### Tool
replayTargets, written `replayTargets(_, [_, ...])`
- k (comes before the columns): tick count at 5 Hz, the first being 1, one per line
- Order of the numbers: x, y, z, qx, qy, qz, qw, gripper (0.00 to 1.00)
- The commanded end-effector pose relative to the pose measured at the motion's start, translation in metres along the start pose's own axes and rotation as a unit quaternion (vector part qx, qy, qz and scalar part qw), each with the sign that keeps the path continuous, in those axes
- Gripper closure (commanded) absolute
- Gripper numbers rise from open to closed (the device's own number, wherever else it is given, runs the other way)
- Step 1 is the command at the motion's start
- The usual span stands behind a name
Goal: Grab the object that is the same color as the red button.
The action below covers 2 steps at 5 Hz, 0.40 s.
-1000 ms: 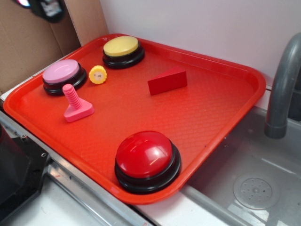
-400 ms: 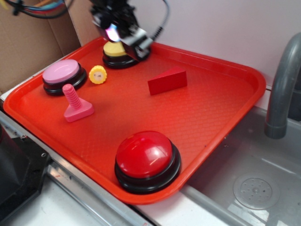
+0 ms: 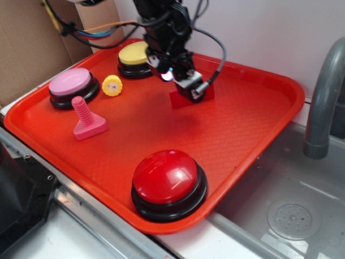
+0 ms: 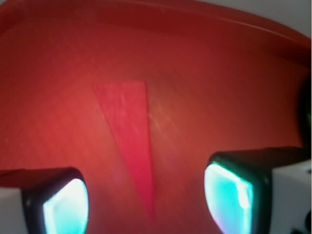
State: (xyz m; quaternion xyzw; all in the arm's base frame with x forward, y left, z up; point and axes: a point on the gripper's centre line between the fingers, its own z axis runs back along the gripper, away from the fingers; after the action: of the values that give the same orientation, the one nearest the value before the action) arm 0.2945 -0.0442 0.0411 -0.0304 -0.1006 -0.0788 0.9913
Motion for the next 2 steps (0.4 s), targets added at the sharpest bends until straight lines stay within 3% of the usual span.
replayTargets(1, [0.0228, -0.0016, -0.0163, 0.028, -0.007, 0.001, 1.0, 1.0])
replayTargets(2, [0.0224, -0.0016, -0.0191, 0.037, -0.008, 0.001, 0.999, 1.0])
